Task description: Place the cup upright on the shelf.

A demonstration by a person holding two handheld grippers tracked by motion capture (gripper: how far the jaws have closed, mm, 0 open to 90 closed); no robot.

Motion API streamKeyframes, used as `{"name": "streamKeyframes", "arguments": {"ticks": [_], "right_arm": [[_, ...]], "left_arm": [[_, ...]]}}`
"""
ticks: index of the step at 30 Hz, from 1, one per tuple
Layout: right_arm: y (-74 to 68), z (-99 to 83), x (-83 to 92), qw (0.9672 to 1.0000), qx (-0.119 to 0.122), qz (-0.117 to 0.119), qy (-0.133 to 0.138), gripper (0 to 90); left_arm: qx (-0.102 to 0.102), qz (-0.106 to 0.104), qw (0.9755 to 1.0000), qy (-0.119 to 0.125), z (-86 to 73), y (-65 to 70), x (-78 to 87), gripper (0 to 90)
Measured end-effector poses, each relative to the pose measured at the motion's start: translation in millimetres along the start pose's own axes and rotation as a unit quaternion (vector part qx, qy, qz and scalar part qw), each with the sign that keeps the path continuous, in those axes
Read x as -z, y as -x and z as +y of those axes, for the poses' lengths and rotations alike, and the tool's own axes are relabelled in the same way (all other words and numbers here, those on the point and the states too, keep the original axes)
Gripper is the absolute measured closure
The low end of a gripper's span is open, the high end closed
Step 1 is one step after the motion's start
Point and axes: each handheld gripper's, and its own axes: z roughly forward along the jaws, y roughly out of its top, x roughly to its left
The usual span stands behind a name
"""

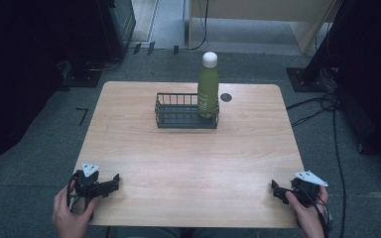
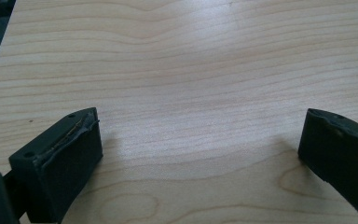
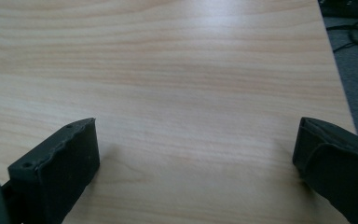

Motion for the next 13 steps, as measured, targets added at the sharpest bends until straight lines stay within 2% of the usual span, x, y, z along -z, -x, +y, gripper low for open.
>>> {"name": "streamKeyframes", "arguments": {"ticks": [13], "right_arm": [[1.6,-2.8,2.5,1.0,0.003,-0.003,-0.002,0.0]], "left_arm": [[0.0,0.0,1.0,0.0,0.0,0.0,0.0,0.0]]}}
